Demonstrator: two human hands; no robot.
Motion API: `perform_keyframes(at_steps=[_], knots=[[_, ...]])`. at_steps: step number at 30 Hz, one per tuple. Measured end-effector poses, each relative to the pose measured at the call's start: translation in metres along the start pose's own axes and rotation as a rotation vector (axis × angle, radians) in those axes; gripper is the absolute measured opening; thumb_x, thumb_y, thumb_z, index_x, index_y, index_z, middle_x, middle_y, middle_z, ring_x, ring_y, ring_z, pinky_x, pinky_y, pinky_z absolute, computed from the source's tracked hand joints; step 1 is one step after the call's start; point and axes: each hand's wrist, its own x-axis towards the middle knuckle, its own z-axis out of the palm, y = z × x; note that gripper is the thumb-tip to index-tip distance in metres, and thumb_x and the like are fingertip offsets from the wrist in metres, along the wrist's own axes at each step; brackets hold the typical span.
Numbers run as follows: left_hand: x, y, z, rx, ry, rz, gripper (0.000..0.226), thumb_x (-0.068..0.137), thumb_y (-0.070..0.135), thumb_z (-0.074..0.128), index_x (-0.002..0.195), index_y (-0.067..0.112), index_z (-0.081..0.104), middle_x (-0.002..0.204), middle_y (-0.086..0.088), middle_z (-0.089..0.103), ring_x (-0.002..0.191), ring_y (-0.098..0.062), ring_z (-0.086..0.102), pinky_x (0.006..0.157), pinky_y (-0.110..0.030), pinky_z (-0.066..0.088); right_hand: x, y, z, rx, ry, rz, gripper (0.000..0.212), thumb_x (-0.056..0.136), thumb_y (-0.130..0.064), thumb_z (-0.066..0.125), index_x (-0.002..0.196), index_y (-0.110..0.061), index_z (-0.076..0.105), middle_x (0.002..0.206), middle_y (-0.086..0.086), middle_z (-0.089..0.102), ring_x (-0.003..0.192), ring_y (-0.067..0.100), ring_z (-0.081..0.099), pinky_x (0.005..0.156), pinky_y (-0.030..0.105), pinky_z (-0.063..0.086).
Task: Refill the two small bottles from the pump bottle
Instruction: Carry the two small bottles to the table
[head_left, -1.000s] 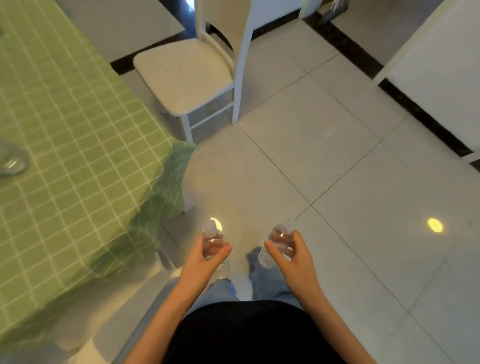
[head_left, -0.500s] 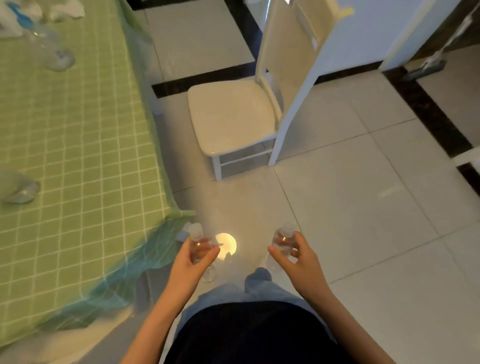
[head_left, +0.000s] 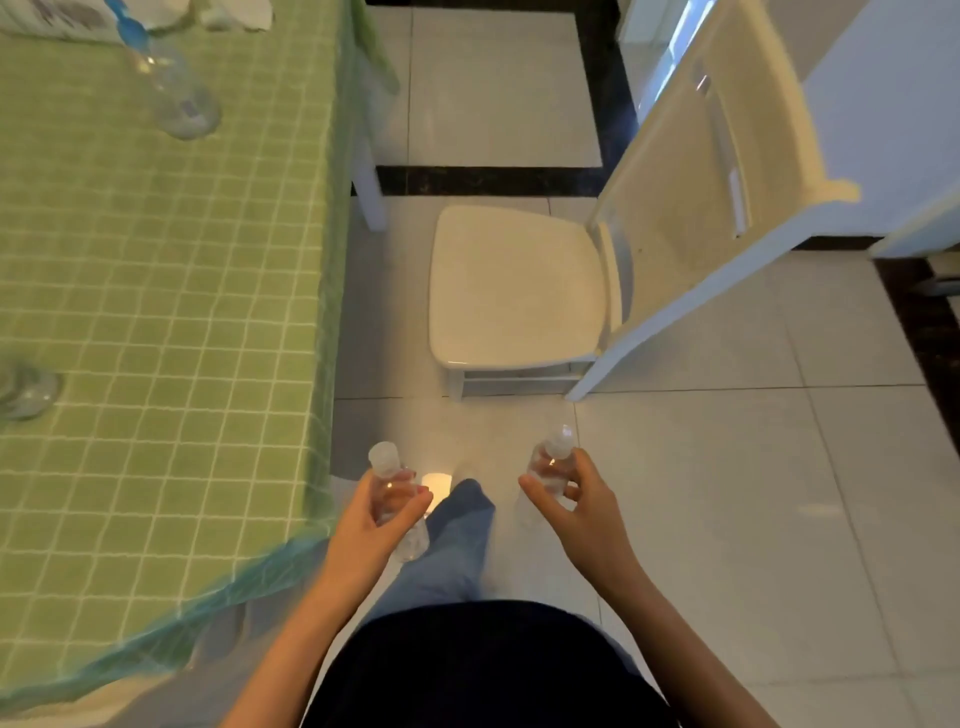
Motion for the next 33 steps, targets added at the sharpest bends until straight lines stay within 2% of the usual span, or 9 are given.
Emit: perform_keyframes(at_steps=[6,10,14,20,24,27,30,33], knots=[[0.076,0.036,-0.003,-0.031,0.017,0.043,0.028,0.082,0.003,0.067,0.093,0.027,0.057,0.090,0.003,0.065,0.084,-0.006,0.062,0.067,-0.004,0.046,0.081,-0.040,0.010,-0.009,-0.016,-0.044,0.023,0.084,-0.021,0.069,0.104,-0.020,0.057,0.095,-0.014,0.064,0.092,0.003,0.061,0.079,0.012,0.046],[0.113,0.059,-0.012,-0.027,0.053,0.056,0.024,0.081,0.007,0.068,0.093,0.026,0.058,0.091,0.004,0.065,0.084,-0.002,0.064,0.069,-0.006,0.047,0.129,-0.067,0.012,-0.012,-0.056,-0.067,0.018,0.084,-0.020,0.069,0.096,-0.025,0.056,0.094,-0.011,0.065,0.092,0.009,0.063,0.081,0.021,0.048],[0.137,0.072,-0.018,-0.058,0.109,0.060,0.022,0.080,0.009,0.069,0.092,0.025,0.060,0.088,0.004,0.067,0.077,0.006,0.063,0.071,-0.007,0.047,0.172,-0.090,0.018,-0.045,-0.123,-0.088,0.019,0.084,-0.024,0.069,0.093,-0.031,0.054,0.091,-0.013,0.066,0.084,-0.004,0.062,0.073,0.007,0.045],[0.166,0.085,-0.014,-0.073,0.224,0.042,0.020,0.080,0.008,0.069,0.089,0.023,0.059,0.087,-0.004,0.065,0.079,-0.005,0.061,0.073,-0.018,0.050,0.235,-0.117,0.033,-0.138,-0.285,-0.134,0.020,0.084,-0.026,0.069,0.091,-0.034,0.052,0.092,-0.015,0.065,0.083,-0.011,0.060,0.071,0.004,0.045],[0.179,0.095,-0.005,-0.179,0.368,0.019,0.020,0.080,0.010,0.069,0.090,0.023,0.059,0.086,0.003,0.066,0.078,0.003,0.063,0.073,-0.016,0.050,0.273,-0.129,0.041,-0.168,-0.417,-0.158,0.019,0.083,-0.023,0.070,0.091,-0.030,0.054,0.090,-0.017,0.064,0.078,-0.013,0.060,0.066,0.003,0.044],[0.187,0.103,-0.003,-0.248,0.490,-0.003,0.019,0.079,0.009,0.070,0.092,0.019,0.060,0.087,0.001,0.067,0.075,0.007,0.063,0.070,-0.008,0.049,0.296,-0.140,0.052,-0.199,-0.509,-0.164,0.018,0.083,-0.023,0.070,0.090,-0.029,0.055,0.089,-0.016,0.064,0.075,-0.014,0.060,0.064,0.003,0.044],[0.190,0.108,-0.004,-0.328,0.575,-0.033,0.022,0.080,0.004,0.069,0.093,0.017,0.059,0.085,0.002,0.067,0.070,0.008,0.064,0.064,-0.006,0.048,0.311,-0.152,0.068,-0.229,-0.609,-0.150,0.018,0.084,-0.024,0.069,0.089,-0.031,0.053,0.090,-0.018,0.063,0.075,-0.015,0.060,0.063,0.003,0.045],[0.191,0.111,-0.014,-0.361,0.645,-0.047,0.025,0.078,0.004,0.070,0.096,0.019,0.059,0.086,0.004,0.069,0.071,0.008,0.066,0.063,-0.005,0.047,0.319,-0.162,0.091,-0.251,-0.640,-0.181,0.018,0.084,-0.024,0.069,0.090,-0.032,0.054,0.085,-0.018,0.064,0.075,-0.015,0.060,0.062,0.003,0.045]])
